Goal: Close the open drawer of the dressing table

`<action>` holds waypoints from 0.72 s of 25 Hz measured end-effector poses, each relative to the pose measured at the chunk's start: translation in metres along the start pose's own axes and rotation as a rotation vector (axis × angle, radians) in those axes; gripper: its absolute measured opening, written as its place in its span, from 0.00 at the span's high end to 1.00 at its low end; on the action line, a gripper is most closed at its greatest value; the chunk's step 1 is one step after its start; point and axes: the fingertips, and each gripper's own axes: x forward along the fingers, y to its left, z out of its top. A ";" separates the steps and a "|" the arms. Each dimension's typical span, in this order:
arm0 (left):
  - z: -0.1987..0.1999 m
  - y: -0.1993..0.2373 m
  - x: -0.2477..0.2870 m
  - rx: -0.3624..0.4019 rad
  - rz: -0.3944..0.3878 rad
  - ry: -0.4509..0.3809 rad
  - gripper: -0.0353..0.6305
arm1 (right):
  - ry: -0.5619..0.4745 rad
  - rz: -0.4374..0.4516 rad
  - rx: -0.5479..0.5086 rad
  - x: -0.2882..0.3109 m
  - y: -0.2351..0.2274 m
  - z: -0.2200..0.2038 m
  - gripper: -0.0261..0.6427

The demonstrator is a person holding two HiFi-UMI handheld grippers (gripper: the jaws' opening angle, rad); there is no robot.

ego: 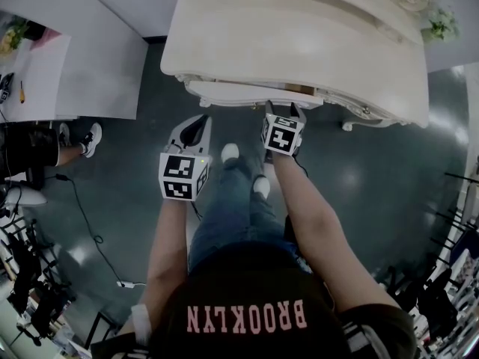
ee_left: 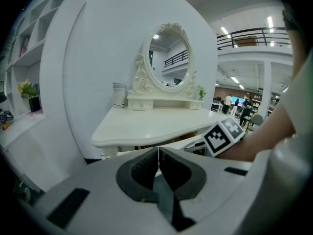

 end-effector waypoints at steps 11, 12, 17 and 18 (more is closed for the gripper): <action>0.005 0.013 0.013 -0.001 -0.019 0.013 0.94 | -0.017 0.004 -0.012 0.012 -0.002 0.013 0.58; 0.005 0.015 0.015 -0.002 -0.022 0.013 0.94 | -0.022 0.005 -0.012 0.013 -0.002 0.015 0.58; 0.004 0.023 0.023 -0.013 -0.030 0.026 0.94 | -0.036 0.003 -0.012 0.020 -0.003 0.022 0.58; 0.005 0.025 0.025 -0.015 -0.032 0.027 0.94 | -0.038 0.003 -0.012 0.022 -0.003 0.024 0.58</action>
